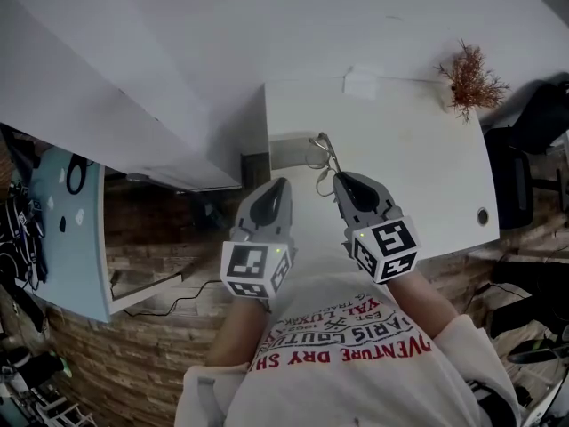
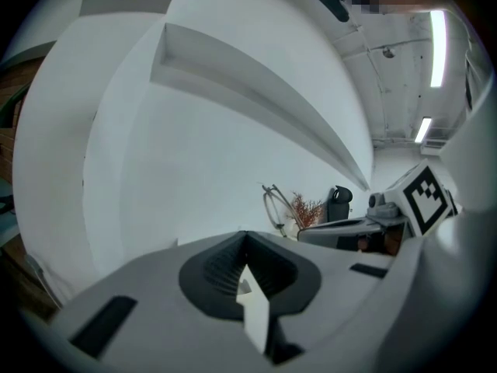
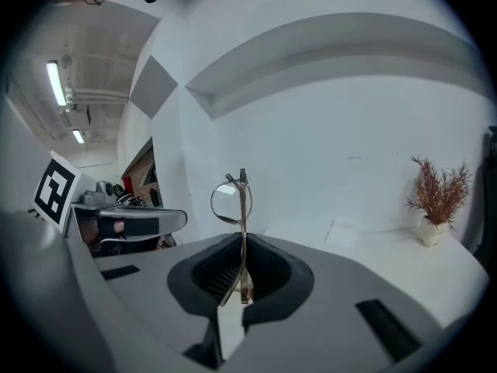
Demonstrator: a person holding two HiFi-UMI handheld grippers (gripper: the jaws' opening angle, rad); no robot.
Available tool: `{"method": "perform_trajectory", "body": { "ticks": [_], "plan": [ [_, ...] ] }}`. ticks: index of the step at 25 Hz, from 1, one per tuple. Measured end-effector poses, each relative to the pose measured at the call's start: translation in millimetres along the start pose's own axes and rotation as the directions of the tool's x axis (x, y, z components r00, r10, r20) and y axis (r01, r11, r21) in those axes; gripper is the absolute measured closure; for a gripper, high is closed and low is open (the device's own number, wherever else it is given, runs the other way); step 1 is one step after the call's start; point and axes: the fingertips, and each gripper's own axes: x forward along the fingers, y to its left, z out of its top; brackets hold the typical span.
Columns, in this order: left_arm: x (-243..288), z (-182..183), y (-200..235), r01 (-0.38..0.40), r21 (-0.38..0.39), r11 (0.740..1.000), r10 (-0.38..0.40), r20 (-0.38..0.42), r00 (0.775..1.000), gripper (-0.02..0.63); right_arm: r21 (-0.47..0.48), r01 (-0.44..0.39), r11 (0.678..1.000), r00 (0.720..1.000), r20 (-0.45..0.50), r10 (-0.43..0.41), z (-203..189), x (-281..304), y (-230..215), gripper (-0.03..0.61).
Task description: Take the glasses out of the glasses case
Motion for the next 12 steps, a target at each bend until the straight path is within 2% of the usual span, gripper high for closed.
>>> {"method": "perform_trajectory", "body": {
  "ticks": [12],
  "plan": [
    [-2.7, -4.0, -5.0, 0.017, 0.002, 1.000, -0.017, -0.003, 1.000, 0.612, -0.030, 0.004, 1.000, 1.000, -0.017, -0.004, -6.8, -1.0, 9.1, 0.552]
  ]
}}
